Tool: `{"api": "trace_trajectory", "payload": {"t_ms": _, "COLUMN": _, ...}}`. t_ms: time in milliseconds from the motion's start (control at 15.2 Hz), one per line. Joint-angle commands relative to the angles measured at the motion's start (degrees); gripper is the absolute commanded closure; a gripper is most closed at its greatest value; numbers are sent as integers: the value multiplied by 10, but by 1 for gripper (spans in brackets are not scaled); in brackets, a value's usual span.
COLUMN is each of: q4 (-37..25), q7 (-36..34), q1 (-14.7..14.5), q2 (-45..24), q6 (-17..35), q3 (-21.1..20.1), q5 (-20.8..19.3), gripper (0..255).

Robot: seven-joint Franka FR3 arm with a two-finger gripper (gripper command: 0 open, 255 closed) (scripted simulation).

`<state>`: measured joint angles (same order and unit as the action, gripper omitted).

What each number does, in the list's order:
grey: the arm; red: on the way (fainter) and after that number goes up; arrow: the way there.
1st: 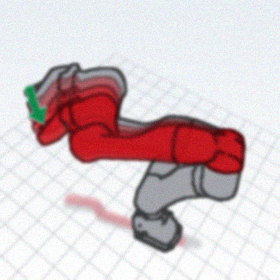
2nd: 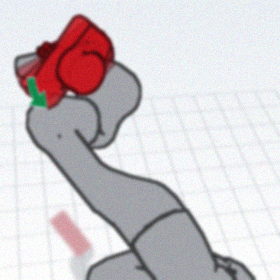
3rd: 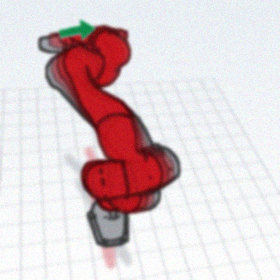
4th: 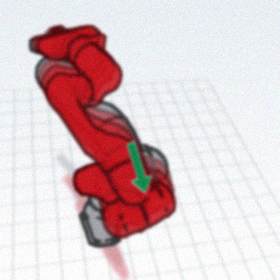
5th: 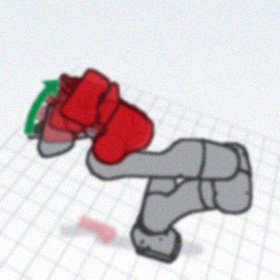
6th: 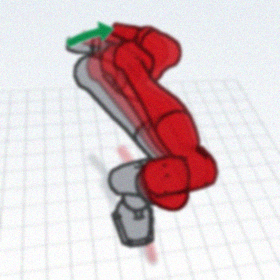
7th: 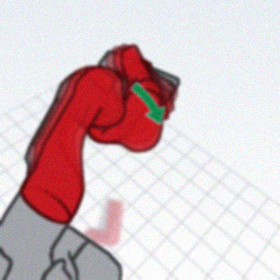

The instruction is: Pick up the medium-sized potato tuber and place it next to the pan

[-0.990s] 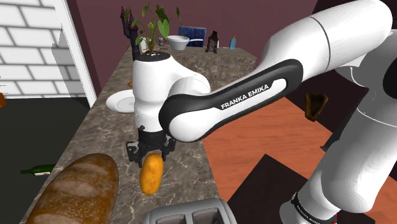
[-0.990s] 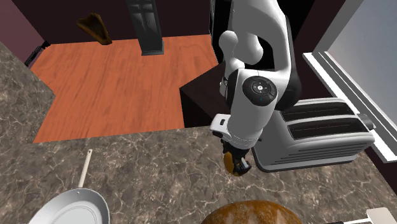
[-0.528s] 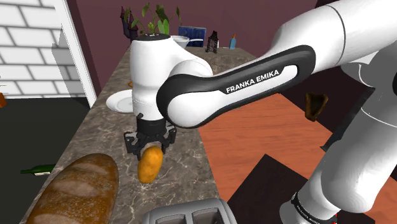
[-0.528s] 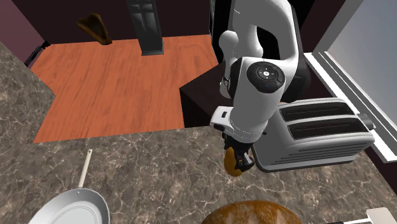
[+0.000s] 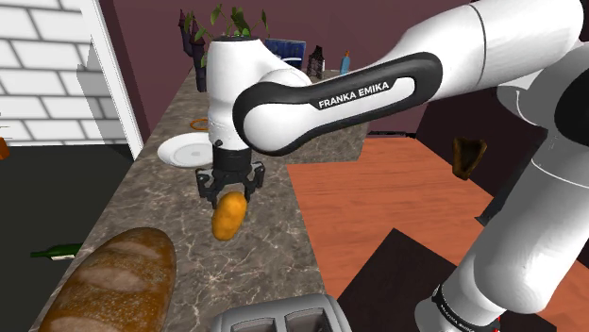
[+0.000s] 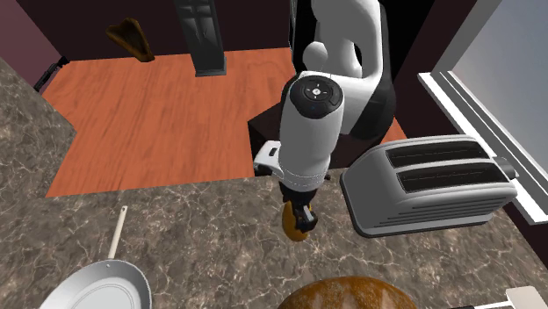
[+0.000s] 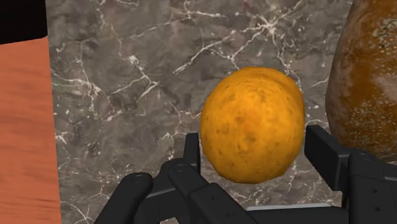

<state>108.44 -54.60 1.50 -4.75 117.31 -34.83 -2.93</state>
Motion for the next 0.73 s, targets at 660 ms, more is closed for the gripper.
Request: {"api": "trace_trajectory", "payload": {"t_ms": 660, "q4": -120, "q7": 120, "q1": 62, "q2": -94, "q6": -36, "q3": 58, "q5": -31, "gripper": 255}}
